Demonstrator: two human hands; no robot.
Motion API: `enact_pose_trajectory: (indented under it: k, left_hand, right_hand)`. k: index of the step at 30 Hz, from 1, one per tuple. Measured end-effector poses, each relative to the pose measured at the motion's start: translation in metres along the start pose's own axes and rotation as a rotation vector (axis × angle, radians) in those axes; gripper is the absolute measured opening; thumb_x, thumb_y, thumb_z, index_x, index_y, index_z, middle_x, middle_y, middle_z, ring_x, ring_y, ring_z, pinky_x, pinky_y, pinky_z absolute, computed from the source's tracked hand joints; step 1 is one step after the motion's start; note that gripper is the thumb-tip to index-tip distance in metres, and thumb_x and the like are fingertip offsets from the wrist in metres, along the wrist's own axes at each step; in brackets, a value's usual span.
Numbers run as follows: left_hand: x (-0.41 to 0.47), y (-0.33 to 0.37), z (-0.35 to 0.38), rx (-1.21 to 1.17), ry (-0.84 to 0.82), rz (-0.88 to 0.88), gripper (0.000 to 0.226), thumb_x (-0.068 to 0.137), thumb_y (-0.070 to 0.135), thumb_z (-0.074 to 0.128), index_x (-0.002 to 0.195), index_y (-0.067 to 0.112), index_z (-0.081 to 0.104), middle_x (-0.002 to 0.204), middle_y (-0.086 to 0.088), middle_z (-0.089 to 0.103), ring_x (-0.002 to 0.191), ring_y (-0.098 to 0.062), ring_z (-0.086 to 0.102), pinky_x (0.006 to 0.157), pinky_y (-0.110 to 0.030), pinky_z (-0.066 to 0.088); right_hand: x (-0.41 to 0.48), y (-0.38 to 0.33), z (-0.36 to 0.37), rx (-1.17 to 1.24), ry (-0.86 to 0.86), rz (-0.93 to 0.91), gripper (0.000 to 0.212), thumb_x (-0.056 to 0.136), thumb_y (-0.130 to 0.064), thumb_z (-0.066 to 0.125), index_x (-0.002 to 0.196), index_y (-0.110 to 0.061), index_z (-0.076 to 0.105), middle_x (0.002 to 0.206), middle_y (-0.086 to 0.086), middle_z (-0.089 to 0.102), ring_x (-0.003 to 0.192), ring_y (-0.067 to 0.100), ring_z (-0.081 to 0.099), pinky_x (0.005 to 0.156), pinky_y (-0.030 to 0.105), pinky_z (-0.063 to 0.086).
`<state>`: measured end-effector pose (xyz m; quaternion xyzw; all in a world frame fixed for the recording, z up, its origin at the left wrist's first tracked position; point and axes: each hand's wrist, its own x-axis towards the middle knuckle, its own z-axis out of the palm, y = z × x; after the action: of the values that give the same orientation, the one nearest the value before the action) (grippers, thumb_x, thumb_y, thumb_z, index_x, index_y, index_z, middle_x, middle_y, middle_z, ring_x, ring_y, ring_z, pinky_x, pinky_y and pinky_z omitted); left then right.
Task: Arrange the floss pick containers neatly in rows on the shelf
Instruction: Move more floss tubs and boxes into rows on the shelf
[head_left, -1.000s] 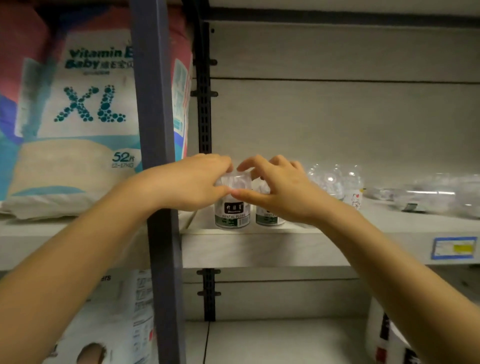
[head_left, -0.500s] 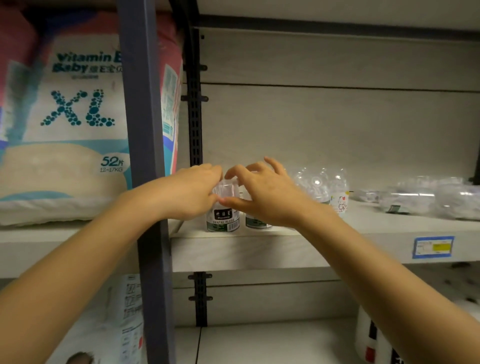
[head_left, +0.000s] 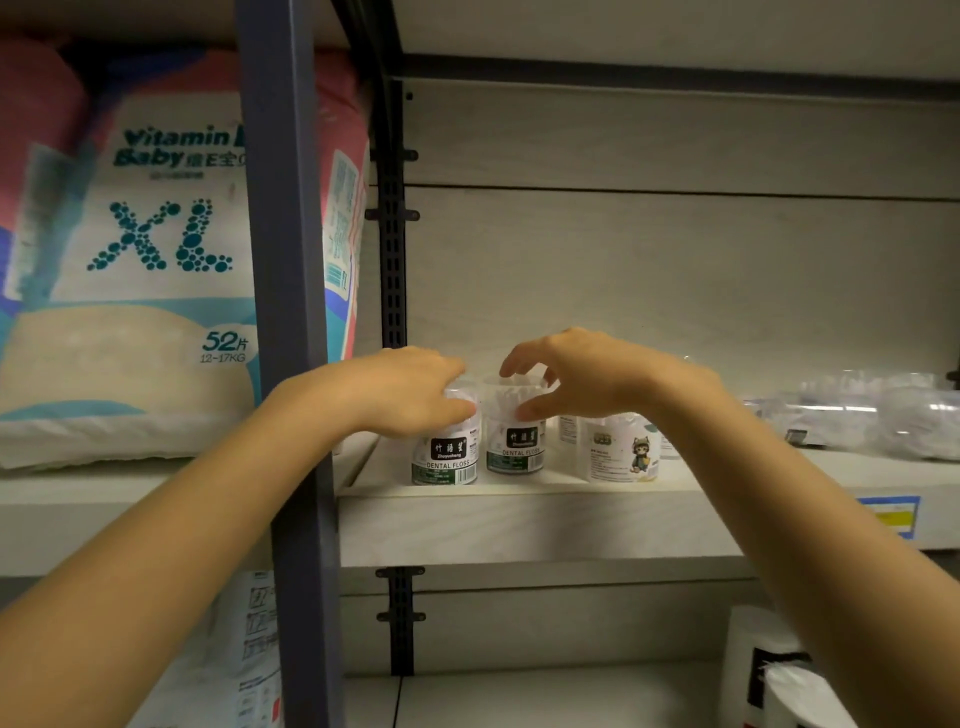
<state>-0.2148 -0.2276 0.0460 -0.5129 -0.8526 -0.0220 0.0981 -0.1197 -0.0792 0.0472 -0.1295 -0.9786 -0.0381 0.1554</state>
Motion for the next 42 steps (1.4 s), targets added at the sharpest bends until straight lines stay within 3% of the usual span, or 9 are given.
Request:
enact_pose_trajectory:
  k: [17, 21, 24, 28, 30, 33, 36, 38, 42]
  left_hand:
    - [0.0, -0.002, -0.001, -0.021, -0.067, 0.012, 0.049, 0.098, 0.039, 0.032, 0.143, 0.02, 0.032, 0.147, -0.004, 0.039, 0.132, -0.022, 0.038, 0.107, -0.035, 0.033]
    - [0.001, -0.004, -0.001, 0.021, -0.087, 0.012, 0.054, 0.097, 0.045, 0.03, 0.147, 0.025, 0.022, 0.154, -0.002, 0.029, 0.139, -0.021, 0.03, 0.111, -0.032, 0.026]
    - [0.001, 0.0, -0.002, 0.087, 0.034, -0.023, 0.063, 0.093, 0.052, 0.028, 0.148, 0.027, 0.013, 0.158, 0.004, 0.014, 0.144, -0.016, 0.017, 0.116, -0.033, 0.017]
    - [0.004, 0.041, -0.005, 0.056, 0.527, 0.09, 0.05, 0.093, 0.047, 0.031, 0.136, 0.026, 0.042, 0.141, 0.005, 0.046, 0.128, -0.02, 0.043, 0.102, -0.04, 0.039]
    - [0.009, 0.072, -0.007, -0.044, 0.64, 0.173, 0.044, 0.091, 0.048, 0.028, 0.119, 0.029, 0.056, 0.12, 0.007, 0.062, 0.111, -0.021, 0.055, 0.091, -0.042, 0.045]
    - [0.024, 0.12, -0.007, -0.242, 0.66, 0.281, 0.042, 0.083, 0.045, 0.03, 0.102, 0.029, 0.064, 0.098, 0.012, 0.068, 0.096, -0.015, 0.061, 0.086, -0.039, 0.049]
    - [0.046, 0.167, -0.004, -0.409, 0.649, 0.323, 0.037, 0.08, 0.04, 0.036, 0.095, 0.028, 0.068, 0.091, 0.02, 0.068, 0.085, -0.003, 0.061, 0.079, -0.011, 0.043]
    - [0.064, 0.197, -0.004, -0.439, 0.648, 0.297, 0.031, 0.084, 0.038, 0.039, 0.093, 0.028, 0.067, 0.088, 0.02, 0.067, 0.082, -0.005, 0.059, 0.072, -0.002, 0.037]
    - [0.119, 0.252, -0.006, -0.318, 0.615, 0.222, 0.022, 0.094, 0.02, 0.047, 0.1, 0.02, 0.068, 0.096, 0.005, 0.07, 0.082, -0.016, 0.054, 0.072, -0.018, 0.037]
  right_hand:
    - [0.025, -0.006, 0.014, -0.144, 0.041, 0.059, 0.053, 0.086, -0.045, 0.057, 0.132, -0.023, 0.044, 0.135, 0.001, 0.051, 0.118, 0.024, 0.051, 0.092, 0.039, 0.043]
    - [0.013, -0.011, 0.016, -0.217, 0.09, 0.028, 0.059, 0.088, -0.049, 0.05, 0.14, -0.024, 0.035, 0.144, 0.0, 0.043, 0.13, 0.024, 0.042, 0.113, 0.043, 0.024]
    - [-0.013, 0.003, 0.009, -0.213, 0.228, -0.005, 0.057, 0.09, -0.048, 0.047, 0.141, -0.026, 0.034, 0.147, -0.002, 0.039, 0.135, 0.022, 0.034, 0.115, 0.04, 0.02]
    - [-0.065, 0.059, -0.016, -0.101, 0.281, -0.017, 0.051, 0.092, -0.041, 0.048, 0.139, -0.027, 0.034, 0.146, -0.004, 0.038, 0.132, 0.018, 0.035, 0.11, 0.037, 0.031]
    - [-0.09, 0.1, -0.026, -0.014, 0.278, 0.028, 0.047, 0.093, -0.035, 0.049, 0.137, -0.026, 0.038, 0.142, -0.003, 0.044, 0.128, 0.017, 0.041, 0.106, 0.031, 0.034]
    - [-0.117, 0.167, -0.035, 0.042, 0.22, 0.102, 0.04, 0.093, -0.027, 0.05, 0.132, -0.023, 0.046, 0.136, -0.003, 0.051, 0.123, 0.012, 0.047, 0.098, 0.02, 0.034]
    - [-0.133, 0.23, -0.041, 0.063, 0.184, 0.118, 0.034, 0.093, -0.024, 0.05, 0.127, -0.021, 0.052, 0.129, -0.004, 0.056, 0.114, 0.007, 0.051, 0.092, 0.016, 0.036]
    - [-0.136, 0.269, -0.047, 0.068, 0.15, 0.115, 0.031, 0.093, -0.022, 0.051, 0.123, -0.021, 0.056, 0.123, -0.005, 0.06, 0.109, 0.007, 0.055, 0.09, 0.017, 0.039]
    - [-0.13, 0.328, -0.055, 0.018, 0.039, 0.163, 0.027, 0.093, -0.019, 0.052, 0.119, -0.023, 0.059, 0.115, -0.005, 0.065, 0.107, 0.015, 0.06, 0.096, 0.03, 0.046]
